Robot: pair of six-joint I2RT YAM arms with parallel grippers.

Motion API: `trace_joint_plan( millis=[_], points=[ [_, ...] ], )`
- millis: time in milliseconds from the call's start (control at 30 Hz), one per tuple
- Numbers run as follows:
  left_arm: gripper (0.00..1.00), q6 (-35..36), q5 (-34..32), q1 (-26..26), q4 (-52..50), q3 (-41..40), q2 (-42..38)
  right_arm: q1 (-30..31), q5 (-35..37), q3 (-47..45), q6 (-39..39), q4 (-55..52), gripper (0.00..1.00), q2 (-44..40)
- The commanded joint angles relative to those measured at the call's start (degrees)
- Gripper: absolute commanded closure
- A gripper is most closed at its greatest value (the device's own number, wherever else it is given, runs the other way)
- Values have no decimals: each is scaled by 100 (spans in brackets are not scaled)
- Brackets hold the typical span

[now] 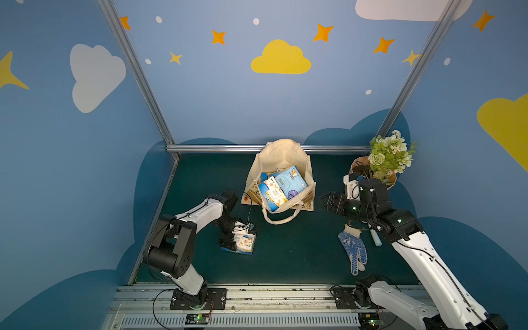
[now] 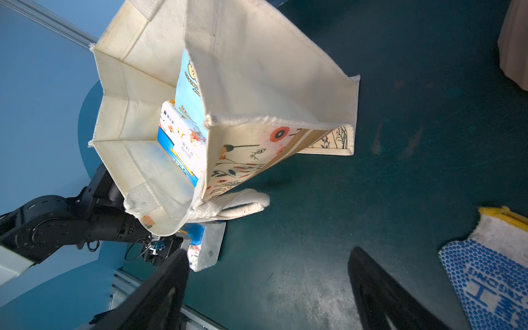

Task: Put tissues into the canvas bag
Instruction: Pick up the pack of facial tissues from the center of the board.

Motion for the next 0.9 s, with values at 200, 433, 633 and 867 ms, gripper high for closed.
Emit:
trace_joint_plan(
  millis=[200,433,633,867],
  points=[
    [39,-534,227,113,-623,288,-389,-22,-48,49,-133,85,12,50],
    [36,-944,502,370,-1706,858,-820,-28,-115,102,-203,156,12,131],
    [36,-1345,748,519,-2638,1525,-1242,-39,-245,138,-261,258,12,237],
    [37,-2046,1443,499,-3144,2742,-1561,-47,-329,138,-340,241,12,217]
  ],
)
